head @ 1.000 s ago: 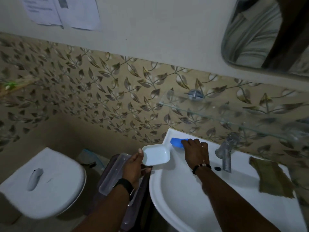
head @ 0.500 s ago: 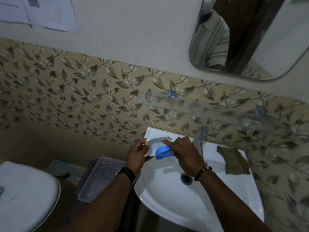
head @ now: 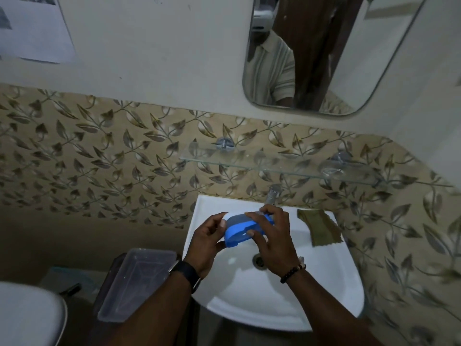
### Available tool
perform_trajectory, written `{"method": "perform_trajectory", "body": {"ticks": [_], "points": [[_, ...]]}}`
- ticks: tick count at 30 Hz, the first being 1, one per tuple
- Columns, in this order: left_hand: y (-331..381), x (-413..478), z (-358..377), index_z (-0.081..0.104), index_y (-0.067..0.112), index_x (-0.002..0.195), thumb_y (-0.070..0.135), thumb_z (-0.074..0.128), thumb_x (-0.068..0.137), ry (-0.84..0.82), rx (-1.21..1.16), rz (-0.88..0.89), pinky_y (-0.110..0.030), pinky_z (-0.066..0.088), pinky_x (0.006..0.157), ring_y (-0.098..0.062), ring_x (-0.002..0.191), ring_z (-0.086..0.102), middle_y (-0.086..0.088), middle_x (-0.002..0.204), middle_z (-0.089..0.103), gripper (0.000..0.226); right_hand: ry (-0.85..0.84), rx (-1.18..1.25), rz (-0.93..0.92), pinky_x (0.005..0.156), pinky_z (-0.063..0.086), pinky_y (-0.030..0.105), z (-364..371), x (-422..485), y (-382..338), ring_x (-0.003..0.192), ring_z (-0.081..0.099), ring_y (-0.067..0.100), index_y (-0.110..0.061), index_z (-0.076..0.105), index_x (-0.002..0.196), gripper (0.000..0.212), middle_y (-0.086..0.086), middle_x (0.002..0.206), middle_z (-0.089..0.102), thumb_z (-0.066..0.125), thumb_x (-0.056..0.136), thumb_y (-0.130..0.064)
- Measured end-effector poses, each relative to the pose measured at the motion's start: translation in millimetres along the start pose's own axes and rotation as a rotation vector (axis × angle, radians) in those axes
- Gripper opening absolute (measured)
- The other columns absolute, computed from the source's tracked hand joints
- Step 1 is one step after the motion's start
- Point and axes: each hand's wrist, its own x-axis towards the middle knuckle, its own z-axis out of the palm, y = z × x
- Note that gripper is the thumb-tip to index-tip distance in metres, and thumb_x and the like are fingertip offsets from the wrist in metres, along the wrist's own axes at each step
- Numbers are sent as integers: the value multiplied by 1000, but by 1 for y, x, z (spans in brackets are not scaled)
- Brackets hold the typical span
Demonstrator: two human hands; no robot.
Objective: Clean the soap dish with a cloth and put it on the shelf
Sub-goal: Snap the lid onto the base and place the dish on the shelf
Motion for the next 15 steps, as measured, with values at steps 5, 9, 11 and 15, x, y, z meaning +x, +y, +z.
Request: {"method": "perform_trajectory", "body": {"ticks": [5,9,11,15], "points": [[0,-7,5,64,18,127,31,60,92,-38,-16,22,-31,60,80,-20,108,71,-2,120,74,37,15,218,67,104,44,26,-12,-4,4,133,34,-1,-33,58,118,29,-7,138,39,68,90,-32],[1,-11,9,62,15,130,28,58,94,-64,-13,44,-28,58,82,-23,113,69,-2,122,73,39,19,302,114,86,57,36,-14,-3,4,116,52,4,-32,52,117,34,-19,124,47,69,87,-33],[2,-11,9,62,15,131,29,55,96,-67,-15,42,-29,58,85,-25,116,67,-3,124,72,38,17,301,114,85,56,31,-14,-2,4,113,53,3,-34,52,118,37,-17,122,48,69,86,-37],[6,-15,11,58,22,136,57,57,93,-110,56,99,-37,57,94,-20,123,63,-1,135,65,56,35,289,124,92,45,10,-15,-1,5,118,48,-1,-36,51,133,51,-6,125,46,63,85,-50]]}}
